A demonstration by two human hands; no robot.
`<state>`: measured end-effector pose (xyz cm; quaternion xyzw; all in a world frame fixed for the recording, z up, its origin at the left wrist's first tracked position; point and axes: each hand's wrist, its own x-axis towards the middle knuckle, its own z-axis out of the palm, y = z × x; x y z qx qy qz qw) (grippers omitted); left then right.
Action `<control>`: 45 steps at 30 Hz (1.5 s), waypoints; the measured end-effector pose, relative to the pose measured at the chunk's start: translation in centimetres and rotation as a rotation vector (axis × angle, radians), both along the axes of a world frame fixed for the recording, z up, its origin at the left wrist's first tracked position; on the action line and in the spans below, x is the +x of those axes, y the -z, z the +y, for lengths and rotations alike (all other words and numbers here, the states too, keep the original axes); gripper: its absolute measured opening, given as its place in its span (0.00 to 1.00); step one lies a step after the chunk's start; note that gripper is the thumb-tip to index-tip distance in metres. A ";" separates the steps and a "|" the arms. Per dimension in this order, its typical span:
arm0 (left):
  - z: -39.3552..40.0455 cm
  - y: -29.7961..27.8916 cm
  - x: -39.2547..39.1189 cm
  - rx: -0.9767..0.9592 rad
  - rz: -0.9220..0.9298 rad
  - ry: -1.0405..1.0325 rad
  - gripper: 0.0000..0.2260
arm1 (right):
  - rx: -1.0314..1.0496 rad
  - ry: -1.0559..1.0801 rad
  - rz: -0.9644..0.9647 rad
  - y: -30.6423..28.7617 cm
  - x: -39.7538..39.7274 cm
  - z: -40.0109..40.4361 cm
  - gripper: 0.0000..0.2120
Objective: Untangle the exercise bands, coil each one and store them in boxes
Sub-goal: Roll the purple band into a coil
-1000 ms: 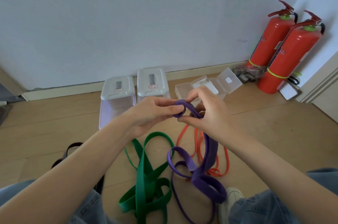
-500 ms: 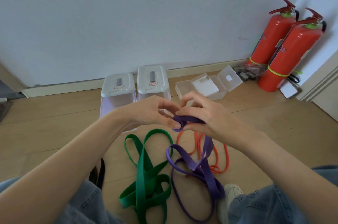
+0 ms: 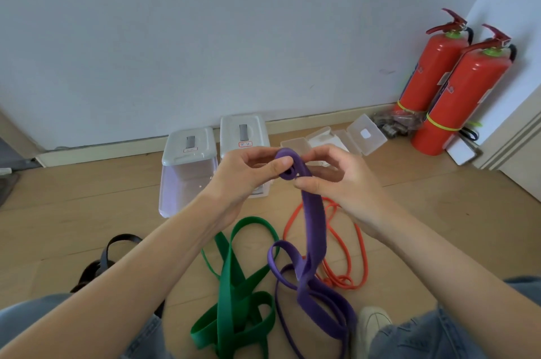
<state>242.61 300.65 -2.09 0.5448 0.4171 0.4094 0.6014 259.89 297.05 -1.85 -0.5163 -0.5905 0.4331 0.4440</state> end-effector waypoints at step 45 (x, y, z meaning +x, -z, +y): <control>0.0 -1.5 -1.0 0.217 0.455 0.258 0.13 | 0.294 -0.058 -0.471 -0.8 -0.2 -0.2 0.12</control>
